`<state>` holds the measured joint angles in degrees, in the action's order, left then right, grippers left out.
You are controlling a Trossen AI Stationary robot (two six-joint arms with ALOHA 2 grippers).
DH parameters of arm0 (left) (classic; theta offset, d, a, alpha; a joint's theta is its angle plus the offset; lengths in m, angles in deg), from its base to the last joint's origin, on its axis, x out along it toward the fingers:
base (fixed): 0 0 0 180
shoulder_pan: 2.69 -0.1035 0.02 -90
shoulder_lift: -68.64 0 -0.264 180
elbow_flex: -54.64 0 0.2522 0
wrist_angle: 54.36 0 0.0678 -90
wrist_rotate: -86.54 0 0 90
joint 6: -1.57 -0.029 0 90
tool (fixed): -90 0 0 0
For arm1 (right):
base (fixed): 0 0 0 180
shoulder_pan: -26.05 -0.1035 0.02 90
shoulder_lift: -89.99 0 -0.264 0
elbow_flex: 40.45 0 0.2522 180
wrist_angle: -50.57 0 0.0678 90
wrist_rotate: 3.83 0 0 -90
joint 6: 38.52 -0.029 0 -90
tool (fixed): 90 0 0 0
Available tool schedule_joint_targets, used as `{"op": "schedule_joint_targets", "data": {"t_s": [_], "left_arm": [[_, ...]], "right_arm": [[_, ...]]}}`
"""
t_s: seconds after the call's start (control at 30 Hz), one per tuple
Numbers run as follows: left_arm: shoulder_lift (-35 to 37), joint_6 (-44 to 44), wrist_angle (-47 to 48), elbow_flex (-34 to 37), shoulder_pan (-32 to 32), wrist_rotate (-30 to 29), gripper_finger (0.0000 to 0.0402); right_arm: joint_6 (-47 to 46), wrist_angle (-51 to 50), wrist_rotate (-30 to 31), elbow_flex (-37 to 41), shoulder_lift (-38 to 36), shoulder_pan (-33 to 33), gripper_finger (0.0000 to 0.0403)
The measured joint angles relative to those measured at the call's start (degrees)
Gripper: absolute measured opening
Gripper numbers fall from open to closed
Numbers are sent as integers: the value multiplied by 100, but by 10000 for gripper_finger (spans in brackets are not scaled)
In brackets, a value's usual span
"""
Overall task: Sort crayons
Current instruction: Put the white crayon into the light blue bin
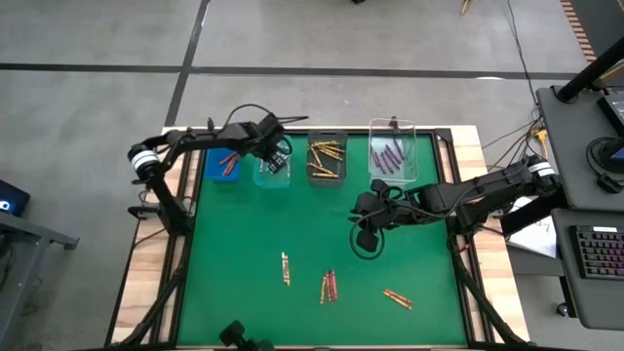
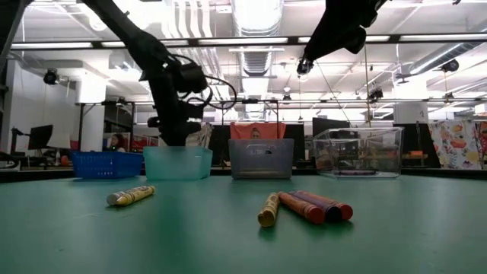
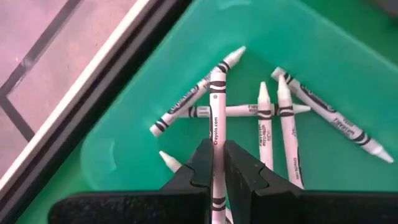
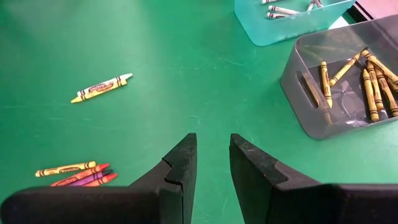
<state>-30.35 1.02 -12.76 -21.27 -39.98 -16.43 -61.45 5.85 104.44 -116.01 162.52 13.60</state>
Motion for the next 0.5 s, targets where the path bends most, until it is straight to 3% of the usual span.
{"op": "schedule_joint_targets", "data": {"t_s": [0.5], "left_arm": [[-241, 16, -127, -7, -6, -154, 43]], "right_arm": [[-1, 4, 193, 0, 0, 0, 84]]}}
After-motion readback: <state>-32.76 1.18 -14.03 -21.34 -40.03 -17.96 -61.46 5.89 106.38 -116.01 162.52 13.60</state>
